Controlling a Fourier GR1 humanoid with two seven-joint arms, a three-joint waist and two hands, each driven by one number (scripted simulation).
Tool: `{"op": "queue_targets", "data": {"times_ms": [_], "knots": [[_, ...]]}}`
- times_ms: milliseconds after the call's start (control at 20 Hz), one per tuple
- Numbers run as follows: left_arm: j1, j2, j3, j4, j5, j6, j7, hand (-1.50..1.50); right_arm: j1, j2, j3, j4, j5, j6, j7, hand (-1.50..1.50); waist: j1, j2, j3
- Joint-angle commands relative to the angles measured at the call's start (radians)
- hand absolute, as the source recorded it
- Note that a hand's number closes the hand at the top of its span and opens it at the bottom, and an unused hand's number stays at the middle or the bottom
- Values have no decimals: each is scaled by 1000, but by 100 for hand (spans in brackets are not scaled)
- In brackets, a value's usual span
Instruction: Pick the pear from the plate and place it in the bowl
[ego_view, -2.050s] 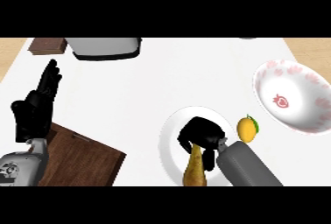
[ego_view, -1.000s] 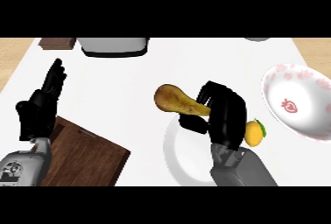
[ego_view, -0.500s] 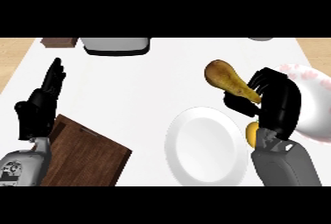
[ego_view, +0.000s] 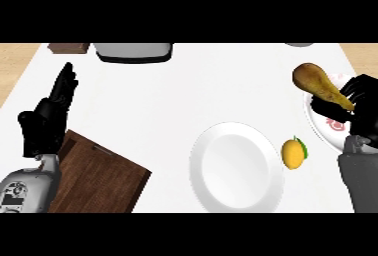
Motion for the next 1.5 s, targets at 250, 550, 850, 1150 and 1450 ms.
{"op": "queue_targets", "data": {"times_ms": [250,550,850,1150,1450], "knots": [[-3,-5,-11,-33,-32,-3,17,0,-74,-139,-131,447,24,-139,-229,150,10,2,0],[22,-10,-3,-36,-4,-27,-18,0,-208,-198,-301,773,-215,-150,-455,150,35,10,4],[-36,-11,3,12,-7,-34,0,0,-286,-207,-382,940,-365,-9,-688,-150,31,13,4],[-25,-16,27,52,4,-38,-64,0,-311,-211,-486,1019,-485,18,-945,-150,25,13,3],[35,-11,2,-98,-26,-41,38,0,-295,-265,-568,1068,-590,64,-1028,-150,19,2,2]]}}
